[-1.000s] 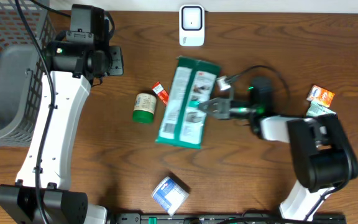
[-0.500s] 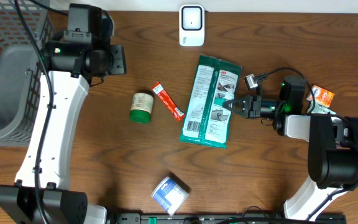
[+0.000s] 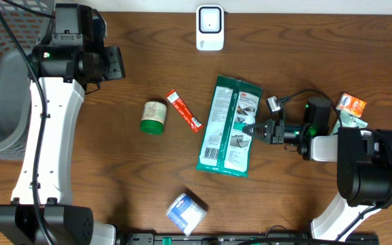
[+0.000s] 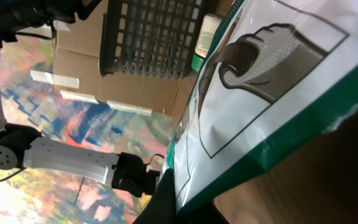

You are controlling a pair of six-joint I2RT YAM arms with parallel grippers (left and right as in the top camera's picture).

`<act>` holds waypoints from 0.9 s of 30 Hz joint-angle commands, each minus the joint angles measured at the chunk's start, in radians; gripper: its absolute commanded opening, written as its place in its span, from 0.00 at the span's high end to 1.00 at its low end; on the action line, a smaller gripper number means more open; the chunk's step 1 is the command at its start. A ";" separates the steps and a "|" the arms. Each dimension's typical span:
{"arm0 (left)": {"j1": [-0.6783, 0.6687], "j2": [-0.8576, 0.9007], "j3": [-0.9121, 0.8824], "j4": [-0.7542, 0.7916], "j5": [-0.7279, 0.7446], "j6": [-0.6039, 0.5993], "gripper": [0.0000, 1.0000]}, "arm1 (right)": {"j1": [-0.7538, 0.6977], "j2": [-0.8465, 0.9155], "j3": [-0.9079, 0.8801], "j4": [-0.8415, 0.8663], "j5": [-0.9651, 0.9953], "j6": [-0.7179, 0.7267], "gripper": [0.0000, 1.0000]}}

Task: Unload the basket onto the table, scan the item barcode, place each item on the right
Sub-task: 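Drag the gloves pack rightward across the table with the right gripper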

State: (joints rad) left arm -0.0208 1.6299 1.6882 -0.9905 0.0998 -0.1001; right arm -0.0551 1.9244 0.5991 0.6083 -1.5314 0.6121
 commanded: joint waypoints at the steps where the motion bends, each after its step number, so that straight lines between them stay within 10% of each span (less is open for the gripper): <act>1: 0.003 0.013 -0.002 -0.003 0.005 0.010 0.43 | -0.008 0.013 -0.014 0.002 -0.030 -0.042 0.99; 21: 0.003 0.013 -0.002 -0.003 0.005 0.010 0.26 | -0.008 0.013 -0.014 0.002 -0.030 -0.071 0.99; 27: 0.003 0.013 -0.002 -0.003 0.005 0.010 0.79 | -0.008 0.013 -0.014 0.002 -0.030 -0.071 0.99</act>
State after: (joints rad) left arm -0.0208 1.6299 1.6882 -0.9909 0.1005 -0.0994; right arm -0.0578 1.9244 0.5915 0.6090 -1.5330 0.5652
